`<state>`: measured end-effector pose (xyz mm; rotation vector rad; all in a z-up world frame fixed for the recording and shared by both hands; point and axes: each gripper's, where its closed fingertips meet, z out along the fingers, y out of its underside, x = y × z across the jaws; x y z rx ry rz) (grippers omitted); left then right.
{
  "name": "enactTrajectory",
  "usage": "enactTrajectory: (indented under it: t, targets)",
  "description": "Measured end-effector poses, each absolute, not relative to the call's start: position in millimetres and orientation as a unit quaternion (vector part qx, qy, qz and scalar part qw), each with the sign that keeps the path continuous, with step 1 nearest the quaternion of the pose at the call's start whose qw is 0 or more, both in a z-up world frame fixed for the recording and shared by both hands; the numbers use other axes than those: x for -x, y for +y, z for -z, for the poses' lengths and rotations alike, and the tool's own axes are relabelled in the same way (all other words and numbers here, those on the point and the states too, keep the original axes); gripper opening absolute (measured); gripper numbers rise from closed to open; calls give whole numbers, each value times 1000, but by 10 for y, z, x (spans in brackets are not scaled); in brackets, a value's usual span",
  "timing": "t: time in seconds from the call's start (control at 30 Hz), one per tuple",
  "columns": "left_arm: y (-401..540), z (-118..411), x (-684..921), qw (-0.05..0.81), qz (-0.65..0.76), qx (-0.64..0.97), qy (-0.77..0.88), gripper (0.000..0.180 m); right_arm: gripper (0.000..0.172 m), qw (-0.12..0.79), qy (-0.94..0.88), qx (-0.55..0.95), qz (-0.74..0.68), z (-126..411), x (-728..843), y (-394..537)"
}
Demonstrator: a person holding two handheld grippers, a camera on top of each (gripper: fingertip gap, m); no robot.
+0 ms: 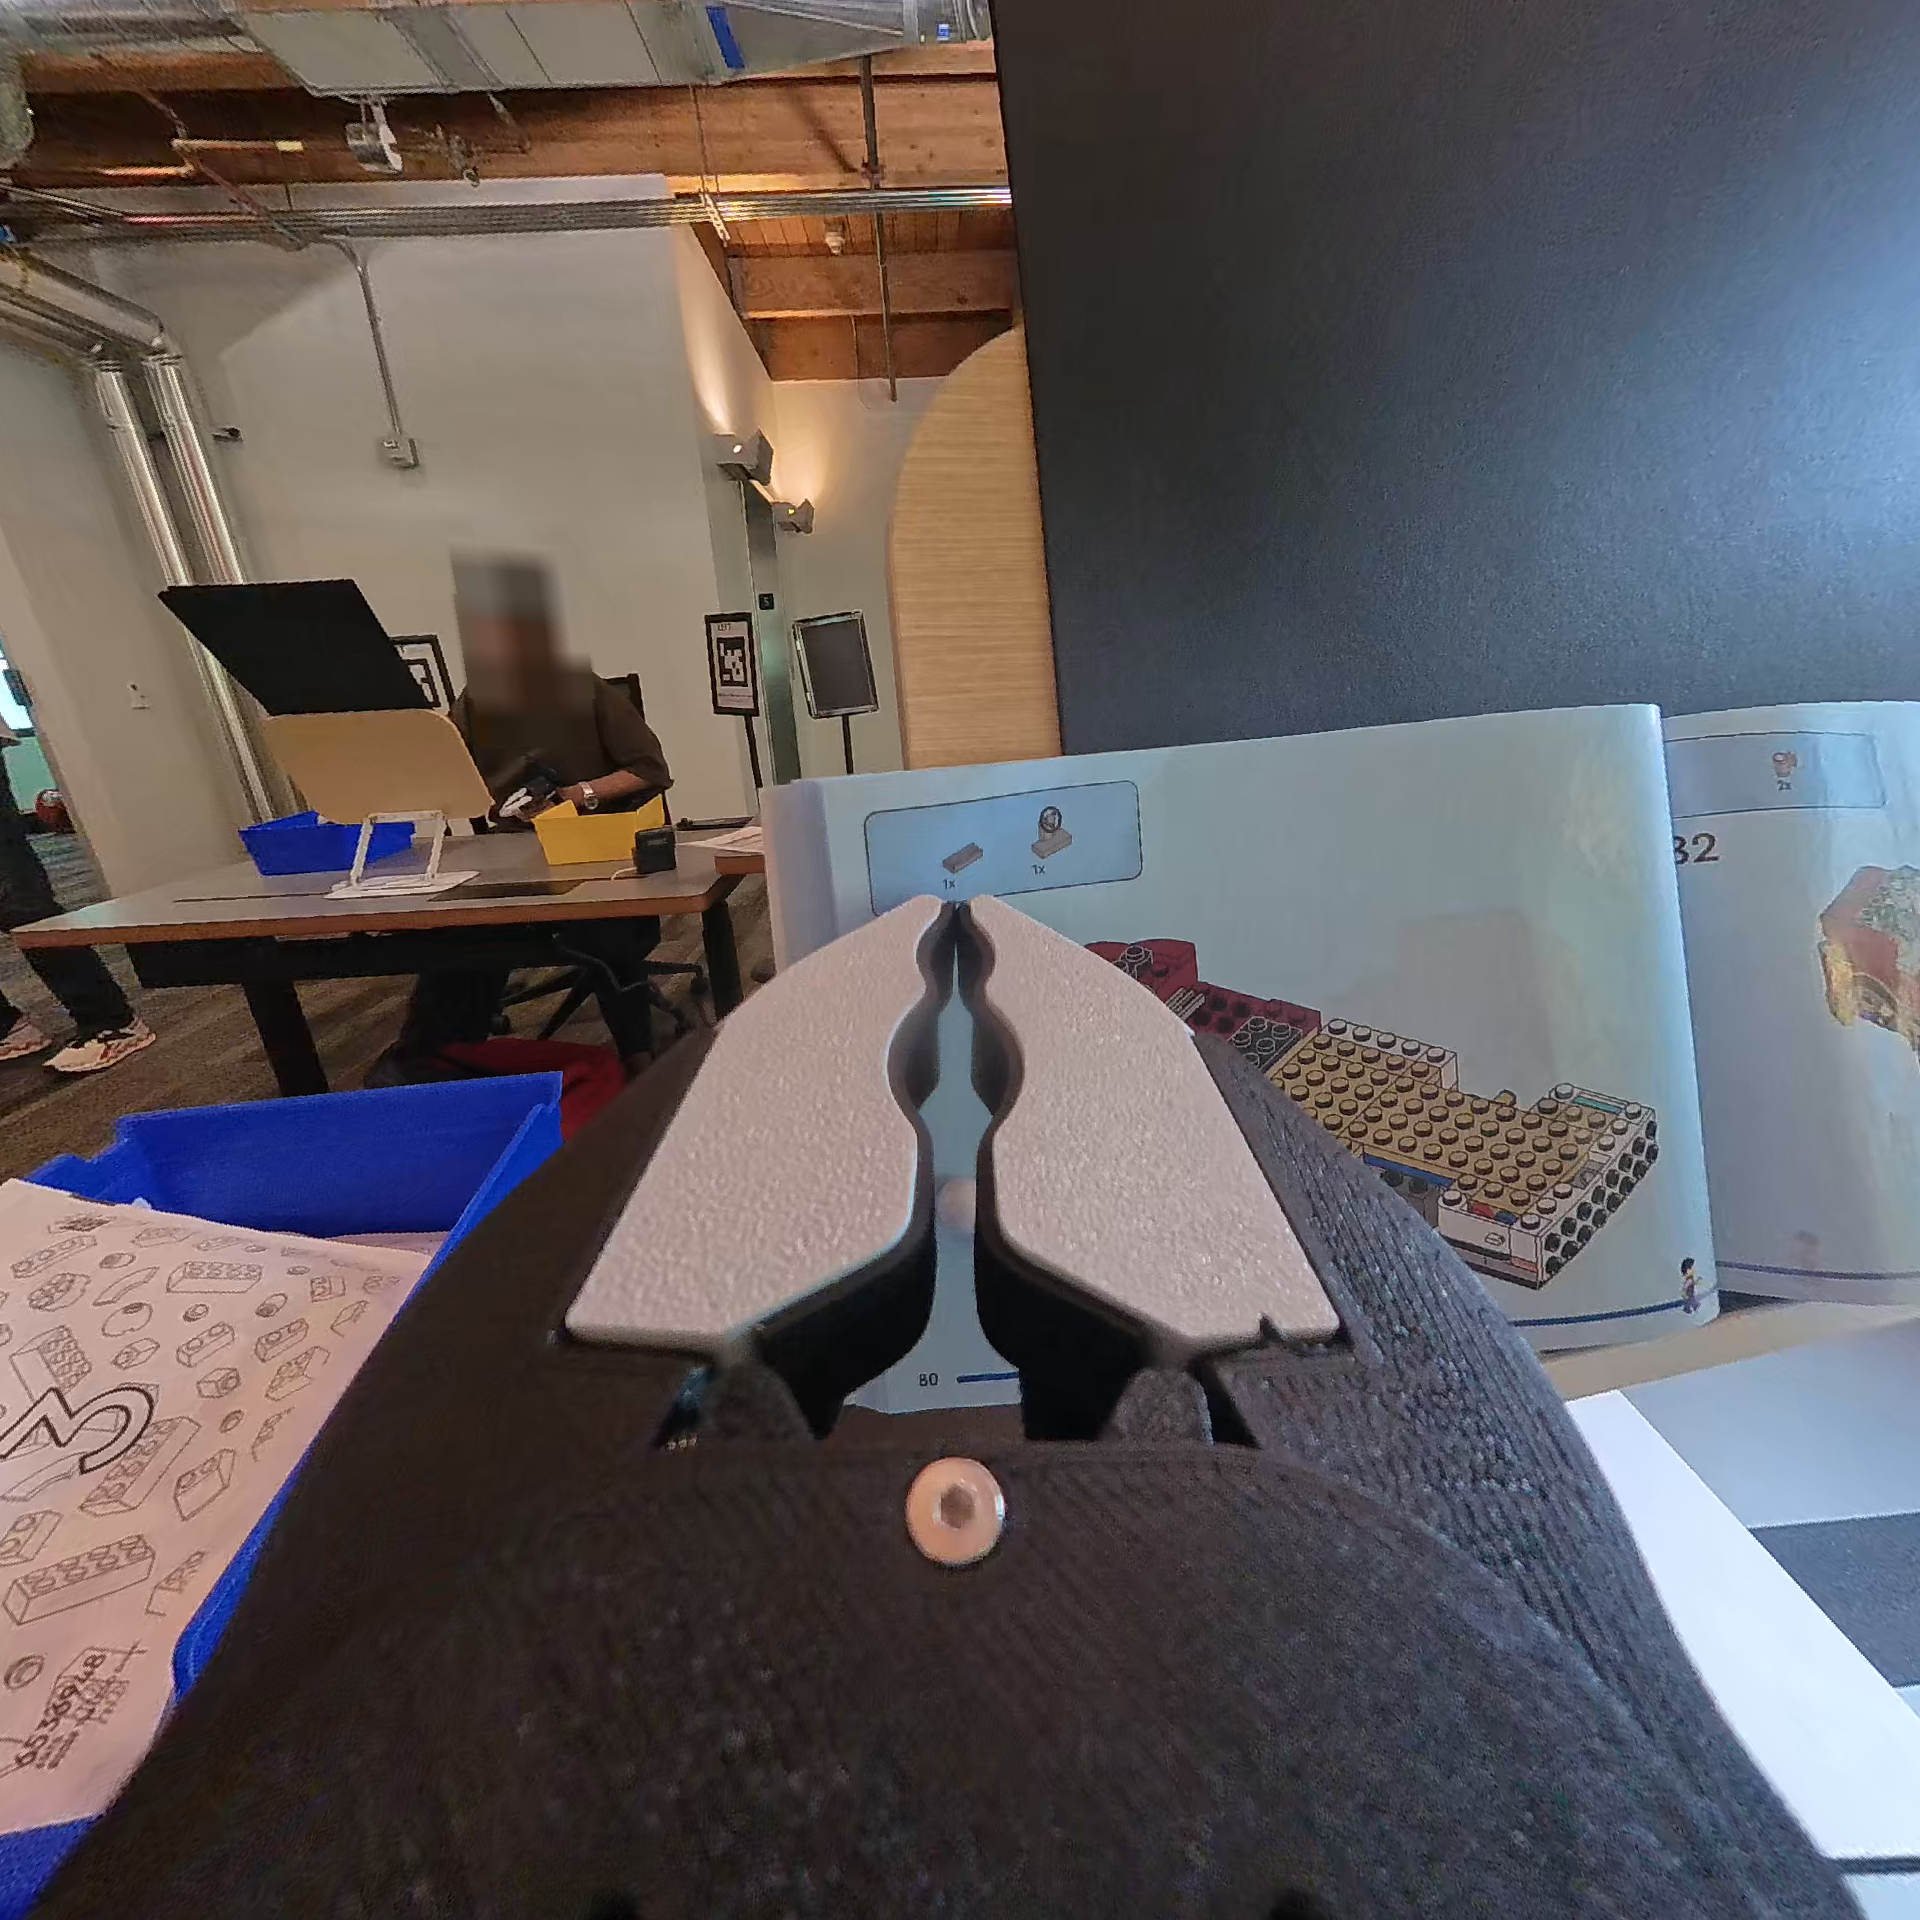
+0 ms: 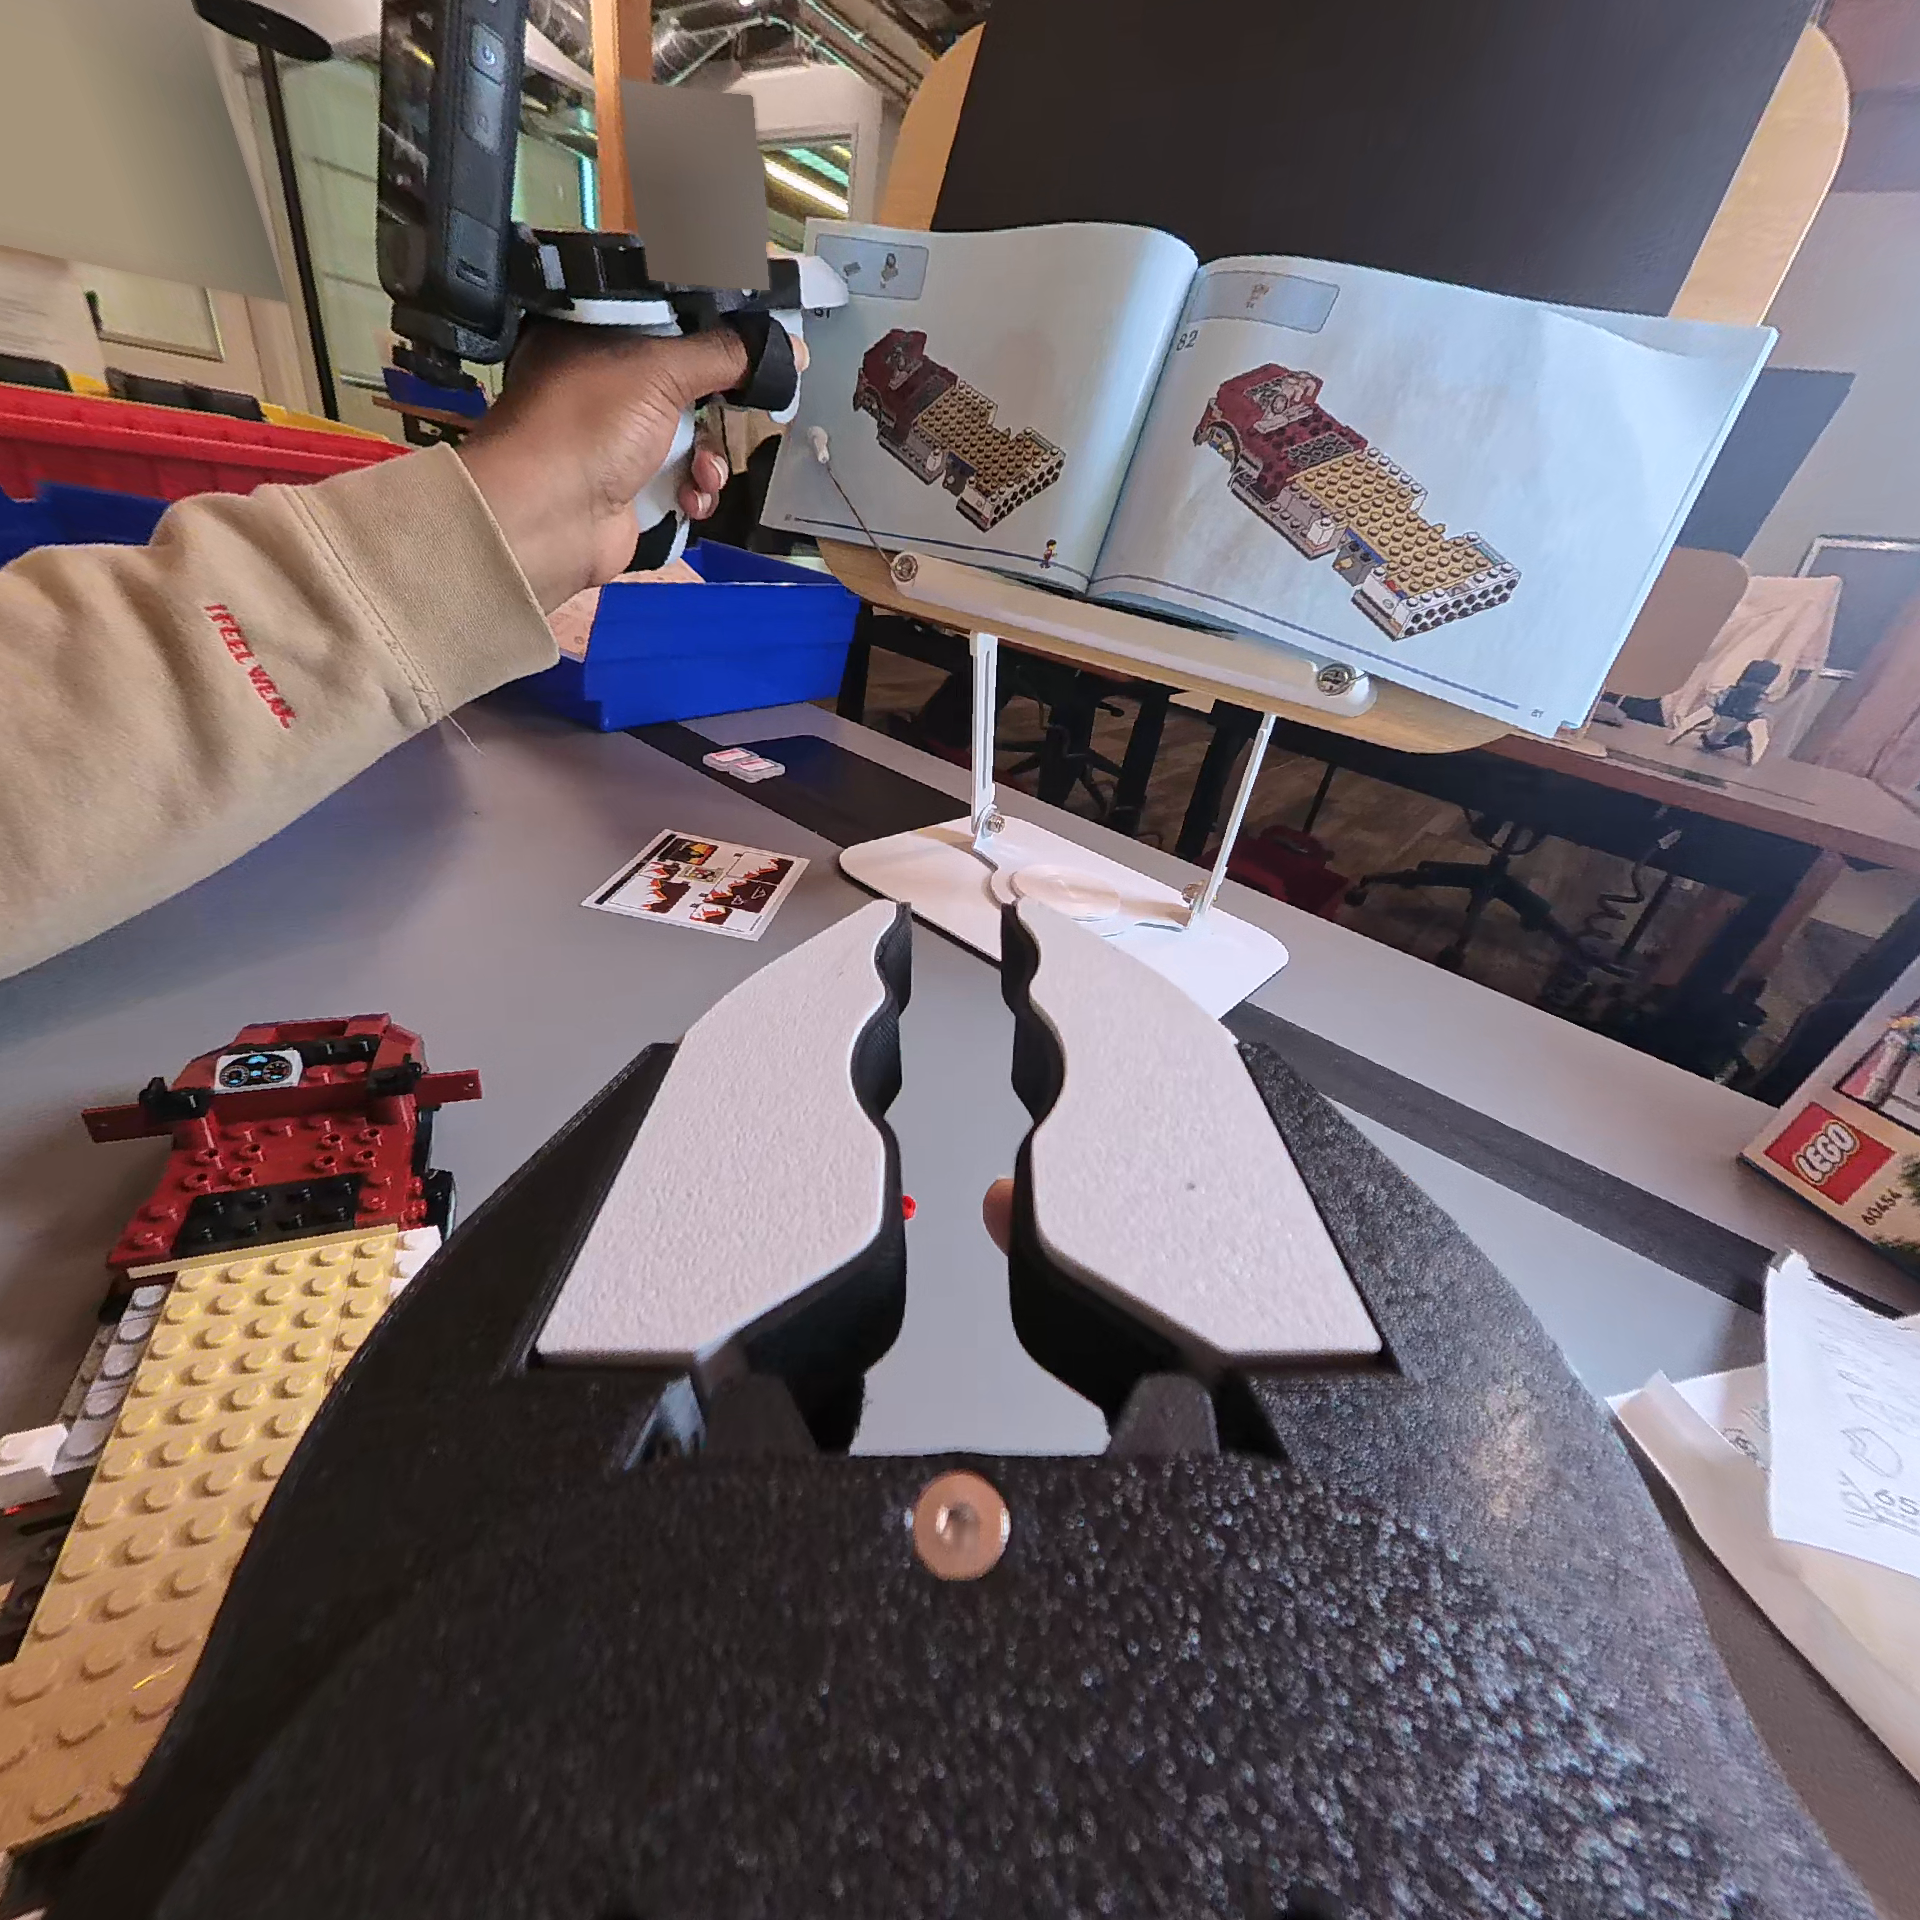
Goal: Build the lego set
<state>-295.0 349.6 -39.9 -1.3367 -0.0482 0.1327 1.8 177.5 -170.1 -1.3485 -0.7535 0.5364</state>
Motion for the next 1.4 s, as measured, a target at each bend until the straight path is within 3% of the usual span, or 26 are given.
enactTrajectory:
  t: [0.67,1.13,1.27,1.4]
  targets:
    - [3469,364,2654,787,-47,615,12,0,16,682,-342,602,-236,1724,-14,1774]
    - [2598,-164,1934,809,67,575,104,0,16,680,-341,603,-238,1716,-38,1770]
    - [2188,169,1797,781,125,601,114,0,16,653,-354,625,-241,1811,-6,1758]
    - [1791,965,1644,708,132,673,167,0,16,555,-425,669,-252,2123,140,1681]
